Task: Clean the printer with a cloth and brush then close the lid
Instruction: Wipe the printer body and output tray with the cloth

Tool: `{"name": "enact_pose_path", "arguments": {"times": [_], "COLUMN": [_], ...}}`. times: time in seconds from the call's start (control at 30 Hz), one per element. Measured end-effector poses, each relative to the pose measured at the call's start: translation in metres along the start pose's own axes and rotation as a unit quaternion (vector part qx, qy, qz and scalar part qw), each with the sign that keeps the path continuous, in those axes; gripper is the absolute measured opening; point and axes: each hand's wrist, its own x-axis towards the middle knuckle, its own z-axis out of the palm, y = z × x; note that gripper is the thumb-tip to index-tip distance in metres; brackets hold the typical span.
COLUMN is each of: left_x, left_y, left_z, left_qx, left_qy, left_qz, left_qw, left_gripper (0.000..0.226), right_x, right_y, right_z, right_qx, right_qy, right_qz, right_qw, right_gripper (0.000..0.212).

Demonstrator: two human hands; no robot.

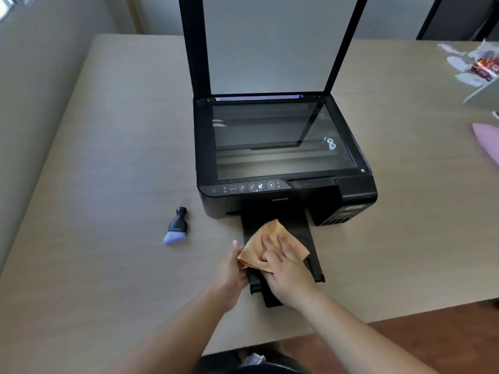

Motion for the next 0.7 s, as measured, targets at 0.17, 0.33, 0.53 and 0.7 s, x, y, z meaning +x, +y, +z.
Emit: {"name": "enact_pose_path", "arguments": {"times": [0.17, 0.33, 0.53, 0.7], "left_x": [0.004, 0.004, 0.001, -0.004], "left_y": [-0.012, -0.028, -0.036, -0.035], "left_z": [0.004, 0.008, 0.01, 0.016], "left_qx": [-0.054, -0.017, -0.014, 0.007], "left_qy": [0.04, 0.073, 0.111, 0.115], "left_qz": [0.012, 0.029, 0.049, 0.078], "left_qw": [0.998, 0.997, 0.993, 0.99], "left_gripper": [0.066, 0.044, 0.033, 0.032], "right_x": [0.038, 0.075, 0.007, 0.024], "right_y": [-0.004, 0.051, 0.092, 0.031], "right_z": [-0.006, -0.047, -0.028, -0.007], "right_qx": [0.044, -0.004, 0.012, 0.025], "right_qy": [-0.076, -0.041, 0.005, -0.089], "right_qz": [-0.045, -0.085, -0.065, -0.207], "right_qw": [0.995, 0.996, 0.998, 0.974], "right_gripper": [0.064, 0.068, 0.068, 0.066]}}
